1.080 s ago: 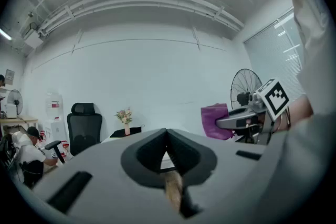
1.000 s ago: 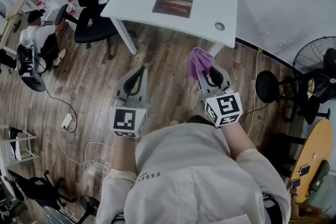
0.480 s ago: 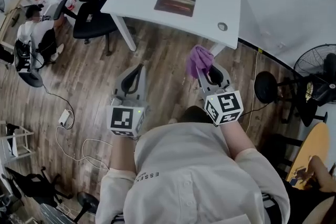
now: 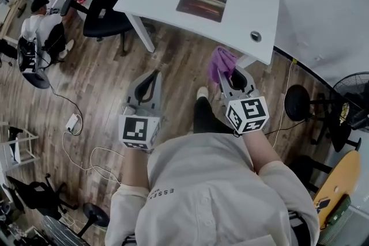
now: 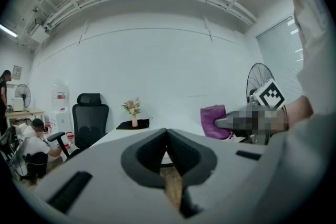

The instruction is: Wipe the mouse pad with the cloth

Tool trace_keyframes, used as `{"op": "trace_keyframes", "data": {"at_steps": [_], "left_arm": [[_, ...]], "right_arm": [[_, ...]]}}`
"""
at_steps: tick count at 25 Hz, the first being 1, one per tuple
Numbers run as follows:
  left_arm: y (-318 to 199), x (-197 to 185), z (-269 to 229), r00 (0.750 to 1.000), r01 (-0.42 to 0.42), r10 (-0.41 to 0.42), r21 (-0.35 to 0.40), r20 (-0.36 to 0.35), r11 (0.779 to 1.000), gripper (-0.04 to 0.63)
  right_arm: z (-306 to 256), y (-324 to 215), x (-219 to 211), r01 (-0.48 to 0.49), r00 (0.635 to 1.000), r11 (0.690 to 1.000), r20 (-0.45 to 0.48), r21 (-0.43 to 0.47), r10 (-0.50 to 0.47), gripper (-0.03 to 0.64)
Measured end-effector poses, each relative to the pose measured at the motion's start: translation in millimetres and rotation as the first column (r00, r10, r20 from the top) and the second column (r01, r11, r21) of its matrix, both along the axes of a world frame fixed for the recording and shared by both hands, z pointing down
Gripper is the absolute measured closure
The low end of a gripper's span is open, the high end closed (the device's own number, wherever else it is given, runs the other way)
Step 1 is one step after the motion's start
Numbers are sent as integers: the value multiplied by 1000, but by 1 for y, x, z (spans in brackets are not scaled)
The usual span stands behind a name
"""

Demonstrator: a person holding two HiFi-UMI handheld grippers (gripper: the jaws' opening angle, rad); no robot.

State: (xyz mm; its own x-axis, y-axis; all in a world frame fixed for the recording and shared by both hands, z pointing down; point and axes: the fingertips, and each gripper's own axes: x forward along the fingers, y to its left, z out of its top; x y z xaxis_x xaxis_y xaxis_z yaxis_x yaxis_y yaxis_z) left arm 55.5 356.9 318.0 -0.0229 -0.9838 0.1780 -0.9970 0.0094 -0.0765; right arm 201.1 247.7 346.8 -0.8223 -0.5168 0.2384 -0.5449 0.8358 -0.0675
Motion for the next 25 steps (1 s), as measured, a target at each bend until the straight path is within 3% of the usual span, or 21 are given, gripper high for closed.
{"op": "trace_keyframes", "data": {"at_steps": [7, 15, 25], "left_arm": [[-87, -41, -2, 999, 53, -53, -17, -7, 998, 595], [-216, -62, -6, 1000, 26, -26, -22, 0, 999, 595], [-302, -86, 9, 999, -34, 33, -55, -16, 998, 595]], "right_arm": [[0, -98, -35, 14, 1000, 1000, 4, -27, -14, 528], [-5, -220, -61, -1, 1000, 999, 11, -47, 1, 528], [17, -289, -86, -26, 999, 993, -31, -119, 22, 528]]}}
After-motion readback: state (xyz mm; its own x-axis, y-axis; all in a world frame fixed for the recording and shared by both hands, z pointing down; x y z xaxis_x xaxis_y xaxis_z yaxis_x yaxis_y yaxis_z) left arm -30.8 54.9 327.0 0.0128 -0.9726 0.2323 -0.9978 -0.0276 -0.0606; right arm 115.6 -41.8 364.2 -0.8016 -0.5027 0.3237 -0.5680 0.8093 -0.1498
